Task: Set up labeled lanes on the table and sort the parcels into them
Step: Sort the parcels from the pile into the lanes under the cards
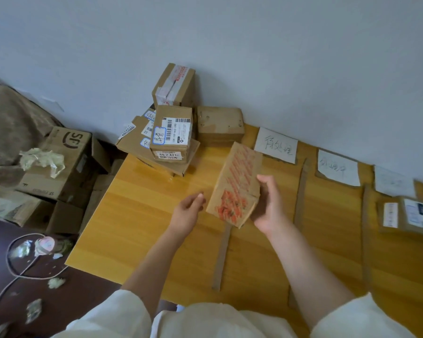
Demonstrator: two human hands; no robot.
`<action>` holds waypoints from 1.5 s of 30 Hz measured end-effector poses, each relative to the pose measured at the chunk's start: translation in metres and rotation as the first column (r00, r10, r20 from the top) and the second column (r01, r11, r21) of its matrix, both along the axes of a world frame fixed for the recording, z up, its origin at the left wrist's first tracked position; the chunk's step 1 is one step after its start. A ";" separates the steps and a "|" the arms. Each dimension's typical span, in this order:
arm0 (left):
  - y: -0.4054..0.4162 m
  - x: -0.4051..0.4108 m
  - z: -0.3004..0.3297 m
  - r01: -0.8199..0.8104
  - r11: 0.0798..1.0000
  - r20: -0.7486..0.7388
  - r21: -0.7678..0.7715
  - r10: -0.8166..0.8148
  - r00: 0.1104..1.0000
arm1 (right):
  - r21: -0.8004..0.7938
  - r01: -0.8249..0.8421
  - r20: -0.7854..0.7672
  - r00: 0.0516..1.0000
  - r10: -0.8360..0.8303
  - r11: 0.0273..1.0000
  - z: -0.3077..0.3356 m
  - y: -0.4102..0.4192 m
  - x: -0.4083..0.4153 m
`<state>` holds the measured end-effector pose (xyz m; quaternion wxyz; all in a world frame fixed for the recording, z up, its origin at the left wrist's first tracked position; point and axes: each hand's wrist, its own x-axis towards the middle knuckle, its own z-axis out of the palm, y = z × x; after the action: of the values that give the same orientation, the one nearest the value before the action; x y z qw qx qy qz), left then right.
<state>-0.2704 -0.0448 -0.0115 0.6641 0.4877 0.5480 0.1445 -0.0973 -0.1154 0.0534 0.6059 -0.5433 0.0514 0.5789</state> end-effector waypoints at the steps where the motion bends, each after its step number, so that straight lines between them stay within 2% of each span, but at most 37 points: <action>1: -0.002 0.005 0.009 -0.003 0.996 0.078 -0.088 0.010 0.997 | 0.012 0.005 -0.040 0.999 -0.005 1.000 0.002 -0.004 0.000; 3: -0.006 0.013 0.022 -0.013 0.977 0.172 -0.214 0.050 0.984 | 0.018 0.014 -0.123 0.992 -0.011 1.000 0.005 -0.010 0.002; 6: -0.010 0.020 0.030 -0.033 0.969 0.218 -0.245 0.088 0.972 | -0.019 -0.033 -0.113 0.993 0.031 0.999 0.000 -0.015 0.006; 8: -0.013 0.022 0.032 -0.063 0.969 0.222 -0.238 0.118 0.968 | -0.134 -0.106 0.014 0.994 0.109 0.985 -0.006 -0.016 0.009; 10: -0.017 0.024 0.032 -0.072 0.971 0.216 -0.229 0.123 0.969 | -0.255 -0.207 0.173 0.951 0.255 0.945 -0.010 -0.019 0.011; 13: -0.023 0.028 0.033 -0.060 0.977 0.218 -0.205 0.105 0.970 | -0.305 -0.322 0.277 0.871 0.407 0.896 -0.005 -0.024 0.011; 22: -0.033 0.038 0.038 -0.065 0.987 0.162 -0.146 0.088 0.983 | -0.310 -0.281 0.329 0.865 0.380 0.908 -0.013 -0.037 0.026; 31: -0.042 0.053 0.039 -0.027 0.992 0.142 -0.125 0.045 0.989 | -0.299 -0.329 0.317 0.851 0.419 0.896 -0.018 -0.054 0.041; 34: -0.048 0.061 0.041 0.027 0.993 0.141 -0.118 -0.010 0.990 | -0.295 -0.297 0.314 0.868 0.385 0.908 -0.021 -0.065 0.049; 37: -0.057 0.075 0.040 0.073 0.994 0.110 -0.083 -0.064 0.992 | -0.287 -0.198 0.305 0.909 0.285 0.937 -0.024 -0.083 0.060; 45: -0.099 0.135 0.024 0.305 0.949 -0.079 0.078 -0.300 0.951 | -0.268 0.101 0.227 0.973 -0.039 0.958 -0.022 -0.158 0.110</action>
<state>-0.1354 -0.1440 0.0126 0.6373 0.5996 0.4815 0.0490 0.0126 -0.2734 0.0314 0.5458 -0.6812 0.0844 0.4805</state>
